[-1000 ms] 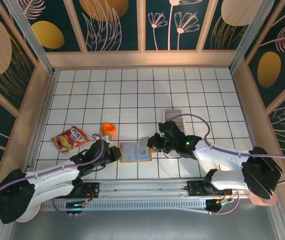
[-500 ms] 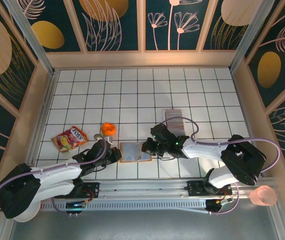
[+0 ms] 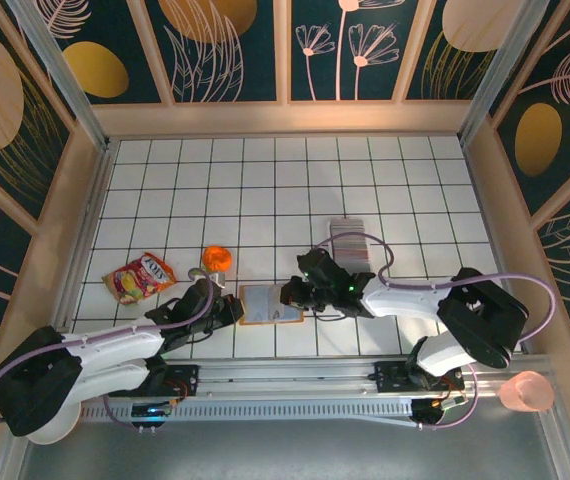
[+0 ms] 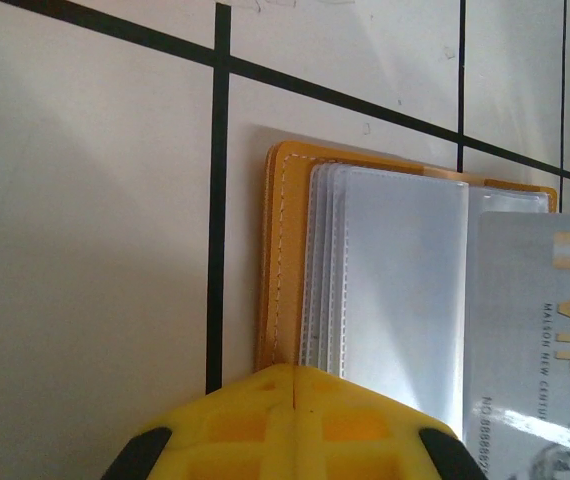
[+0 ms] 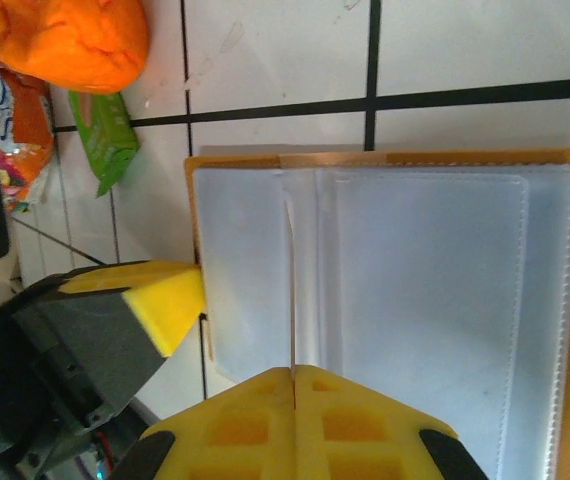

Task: Put the credit cards into the card holder

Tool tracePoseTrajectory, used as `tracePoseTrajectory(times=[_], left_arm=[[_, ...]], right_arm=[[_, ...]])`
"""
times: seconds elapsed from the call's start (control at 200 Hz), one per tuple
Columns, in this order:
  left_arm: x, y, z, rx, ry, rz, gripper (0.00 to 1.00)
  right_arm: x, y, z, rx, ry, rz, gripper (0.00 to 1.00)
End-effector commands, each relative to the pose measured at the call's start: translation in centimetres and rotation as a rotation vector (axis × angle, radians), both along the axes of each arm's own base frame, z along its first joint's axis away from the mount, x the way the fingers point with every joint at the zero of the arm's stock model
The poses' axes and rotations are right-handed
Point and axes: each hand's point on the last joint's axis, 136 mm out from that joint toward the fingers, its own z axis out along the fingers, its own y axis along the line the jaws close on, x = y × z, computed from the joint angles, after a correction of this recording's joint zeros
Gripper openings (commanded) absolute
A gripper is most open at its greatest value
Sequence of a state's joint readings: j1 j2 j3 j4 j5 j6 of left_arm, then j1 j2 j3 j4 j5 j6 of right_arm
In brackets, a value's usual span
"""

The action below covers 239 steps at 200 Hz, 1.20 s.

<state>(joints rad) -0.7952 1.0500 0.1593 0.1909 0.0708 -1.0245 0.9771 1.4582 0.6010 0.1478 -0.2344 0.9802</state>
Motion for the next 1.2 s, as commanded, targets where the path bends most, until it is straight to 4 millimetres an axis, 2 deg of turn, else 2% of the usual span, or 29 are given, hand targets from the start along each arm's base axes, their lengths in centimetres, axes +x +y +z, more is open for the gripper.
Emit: tracePoseTrajectory(times=[0.0,0.345,0.626,1.016,1.191], left_arm=[[0.0,-0.3,0.2,-0.002,-0.007,-0.009,0.00],[0.0,-0.2,0.1,0.002,-0.005,-0.007,0.00],[0.0,-0.1,0.0,0.014,-0.006,-0.007,0.00],[0.3,0.8,-0.1,0.075,-0.015,0.005,0.00],[0.5,0.9,0.1,0.087,-0.024,0.005,0.01]], right_arm=[[0.7,0.9,0.4,-0.003,-0.056,0.026,0.00],[0.4,0.8,-0.7,0.001,-0.025,0.012,0.00],[0.4,1.2,-0.4,0.079,-0.009,-0.017,0.00],[0.6,1.4,0.9,0.160,-0.024,-0.031,0.00],[0.5,1.3,0.6,0.178,-0.013,-0.037,0.00]])
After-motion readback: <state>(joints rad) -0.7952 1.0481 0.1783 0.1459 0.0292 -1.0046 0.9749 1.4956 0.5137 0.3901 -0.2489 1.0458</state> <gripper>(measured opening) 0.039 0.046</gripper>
